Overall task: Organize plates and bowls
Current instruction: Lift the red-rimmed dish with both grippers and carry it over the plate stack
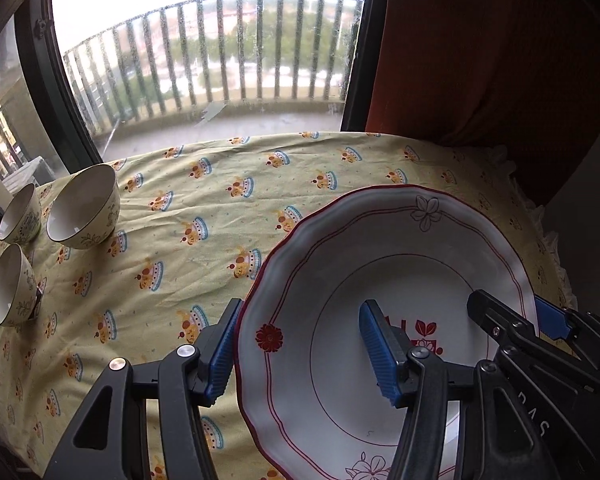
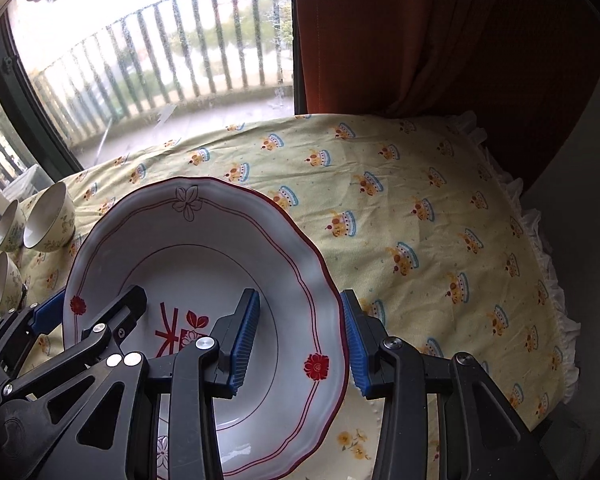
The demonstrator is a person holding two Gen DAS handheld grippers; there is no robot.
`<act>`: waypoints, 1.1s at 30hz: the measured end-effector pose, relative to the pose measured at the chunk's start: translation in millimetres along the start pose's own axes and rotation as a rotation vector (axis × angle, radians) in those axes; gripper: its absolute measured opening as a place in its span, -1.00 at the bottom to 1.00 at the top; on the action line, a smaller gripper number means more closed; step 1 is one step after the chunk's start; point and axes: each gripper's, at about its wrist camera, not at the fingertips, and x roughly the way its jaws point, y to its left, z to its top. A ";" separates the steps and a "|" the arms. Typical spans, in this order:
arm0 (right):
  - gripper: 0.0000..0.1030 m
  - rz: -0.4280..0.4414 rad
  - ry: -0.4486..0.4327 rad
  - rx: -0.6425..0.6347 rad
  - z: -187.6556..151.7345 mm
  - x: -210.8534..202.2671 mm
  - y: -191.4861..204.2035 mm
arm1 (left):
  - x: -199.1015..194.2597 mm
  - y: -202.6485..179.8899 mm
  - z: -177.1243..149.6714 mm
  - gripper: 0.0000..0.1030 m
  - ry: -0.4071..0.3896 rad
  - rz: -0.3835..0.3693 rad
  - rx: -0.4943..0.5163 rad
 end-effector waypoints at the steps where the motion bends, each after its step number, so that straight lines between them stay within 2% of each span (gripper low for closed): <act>1: -0.13 -0.005 0.000 0.010 -5.8 -2.6 -2.3 | -1.2 -3.0 -4.7 0.14 0.005 -0.004 0.007; 8: -0.13 -0.033 0.017 0.031 -36.7 -13.7 -16.5 | 0.7 -19.0 -36.5 0.14 0.072 -0.032 0.001; 13: -0.13 -0.003 0.064 0.056 -53.2 -5.0 -33.0 | 5.6 -37.3 -49.4 0.18 0.097 -0.008 0.040; 24: -0.13 0.024 0.151 0.007 -73.4 19.8 -59.4 | 24.0 -60.3 -79.3 0.18 0.190 0.020 -0.035; 33: -0.13 0.078 0.180 -0.049 -71.4 38.6 -69.9 | 28.5 -75.3 -84.9 0.18 0.149 0.108 -0.037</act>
